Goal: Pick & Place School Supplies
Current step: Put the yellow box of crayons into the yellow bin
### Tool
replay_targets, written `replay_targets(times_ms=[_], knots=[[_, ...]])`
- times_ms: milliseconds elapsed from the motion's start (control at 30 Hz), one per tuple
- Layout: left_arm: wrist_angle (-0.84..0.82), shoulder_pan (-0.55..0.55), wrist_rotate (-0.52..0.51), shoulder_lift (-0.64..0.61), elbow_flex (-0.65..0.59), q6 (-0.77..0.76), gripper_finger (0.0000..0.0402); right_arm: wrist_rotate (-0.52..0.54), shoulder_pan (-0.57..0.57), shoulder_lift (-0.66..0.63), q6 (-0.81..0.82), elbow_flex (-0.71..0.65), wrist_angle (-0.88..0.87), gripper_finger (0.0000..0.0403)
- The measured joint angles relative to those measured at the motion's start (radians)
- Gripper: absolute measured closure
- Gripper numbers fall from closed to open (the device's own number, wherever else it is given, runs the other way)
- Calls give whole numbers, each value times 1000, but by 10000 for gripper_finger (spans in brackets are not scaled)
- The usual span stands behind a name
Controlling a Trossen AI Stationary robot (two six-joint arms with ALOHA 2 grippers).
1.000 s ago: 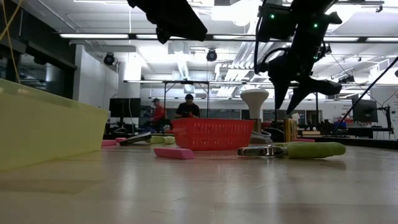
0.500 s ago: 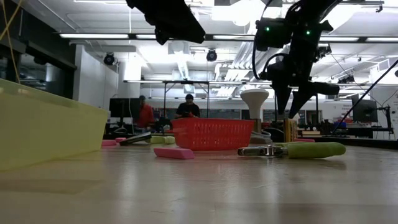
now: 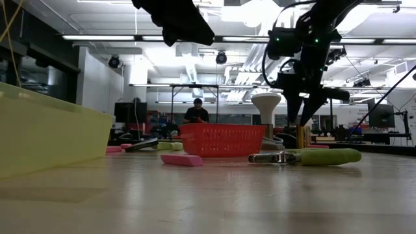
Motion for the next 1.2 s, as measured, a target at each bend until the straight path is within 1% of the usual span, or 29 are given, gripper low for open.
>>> replay_targets(times_ms=[100,233,567,767,933,1033,1200], knots=[[0,0,0,0,0,0,319,-10,-18,0,0,0,0,277],[0,0,0,0,0,0,319,-62,-42,0,0,0,0,277],[0,0,0,0,0,2,319,-103,-60,15,0,0,-4,277],[0,0,0,0,0,2,319,-65,-63,83,-8,0,-11,277],[0,0,0,0,0,2,319,27,-51,119,-26,0,-5,278],[0,0,0,0,0,2,319,47,-40,122,-26,0,-4,291],[0,0,0,0,0,2,319,70,-28,121,-21,0,4,327]])
